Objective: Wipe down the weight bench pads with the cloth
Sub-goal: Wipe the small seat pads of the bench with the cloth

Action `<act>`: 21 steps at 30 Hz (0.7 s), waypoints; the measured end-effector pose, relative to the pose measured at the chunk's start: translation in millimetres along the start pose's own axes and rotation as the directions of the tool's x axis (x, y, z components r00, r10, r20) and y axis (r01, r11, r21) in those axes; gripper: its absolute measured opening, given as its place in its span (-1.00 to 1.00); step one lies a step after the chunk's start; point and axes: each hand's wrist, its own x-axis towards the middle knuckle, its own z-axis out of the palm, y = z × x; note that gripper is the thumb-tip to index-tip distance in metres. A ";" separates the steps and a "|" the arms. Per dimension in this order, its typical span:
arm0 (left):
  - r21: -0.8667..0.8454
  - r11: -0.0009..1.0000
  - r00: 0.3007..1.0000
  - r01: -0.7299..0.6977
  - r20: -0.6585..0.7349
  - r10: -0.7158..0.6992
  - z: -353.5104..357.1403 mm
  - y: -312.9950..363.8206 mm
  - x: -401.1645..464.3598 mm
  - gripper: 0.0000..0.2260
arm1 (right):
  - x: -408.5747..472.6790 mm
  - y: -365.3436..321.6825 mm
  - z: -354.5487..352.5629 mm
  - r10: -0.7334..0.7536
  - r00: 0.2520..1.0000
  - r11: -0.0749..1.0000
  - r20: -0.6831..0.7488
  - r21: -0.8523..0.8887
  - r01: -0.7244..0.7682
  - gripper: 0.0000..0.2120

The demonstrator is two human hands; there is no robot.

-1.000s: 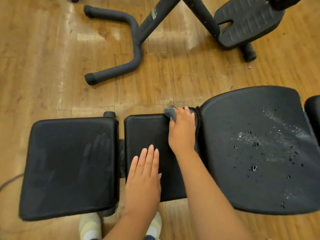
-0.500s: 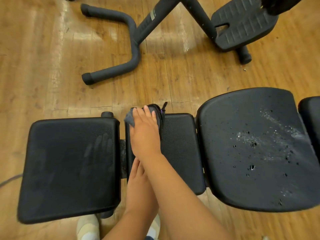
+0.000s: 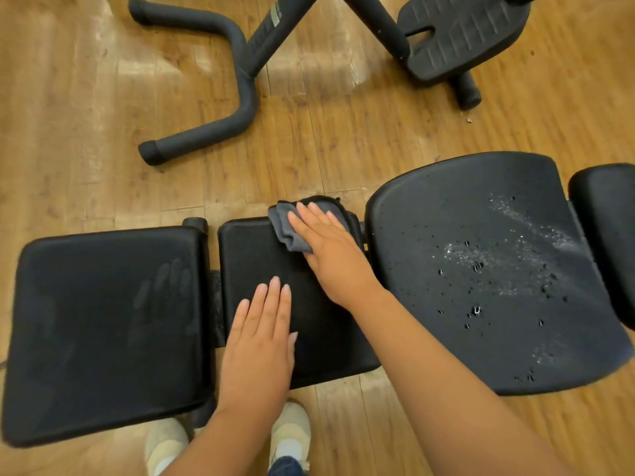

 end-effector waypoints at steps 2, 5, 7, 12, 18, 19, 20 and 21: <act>0.010 1.000 1.000 -0.004 -0.015 0.004 1.9 -0.2 -0.4 -0.47 | -5.1 8.2 -3.5 0.008 1.000 1.000 -0.008 0.020 -0.008 -0.46; 0.010 1.000 1.000 -0.011 -0.011 0.011 2.9 -1.4 -1.9 -0.47 | -21.5 21.8 -6.2 0.067 0.998 0.997 -0.015 0.027 -0.066 -0.45; 0.012 1.000 1.000 -0.011 -0.015 0.011 3.3 -1.6 -1.7 -0.47 | -37.9 25.7 -5.7 0.132 0.991 0.990 -0.011 0.059 -0.131 -0.43; 0.032 0.999 1.000 -0.010 0.000 0.010 1.0 -0.3 -1.1 -0.47 | -61.8 10.4 0.3 0.260 0.966 0.957 -0.002 0.135 -0.257 -0.46; 0.046 0.999 1.000 -0.019 -0.008 0.020 1.3 0.0 -1.2 -0.47 | -103.5 -7.7 12.1 0.288 0.958 0.953 -0.005 0.097 -0.286 -0.43; 0.048 0.999 1.000 -0.024 -0.013 0.024 1.4 0.1 -1.0 -0.47 | -113.8 -9.9 14.9 0.283 0.959 0.956 -0.008 0.090 -0.281 -0.41; 0.051 0.998 0.999 -0.028 -0.016 0.029 1.5 0.0 -0.8 -0.47 | -124.8 -12.3 17.4 0.282 0.959 0.956 -0.007 0.087 -0.280 -0.39; 0.055 0.998 0.999 -0.031 -0.018 0.032 1.6 -0.1 -0.9 -0.47 | -136.4 -15.2 19.8 0.286 0.958 0.955 -0.003 0.090 -0.284 -0.36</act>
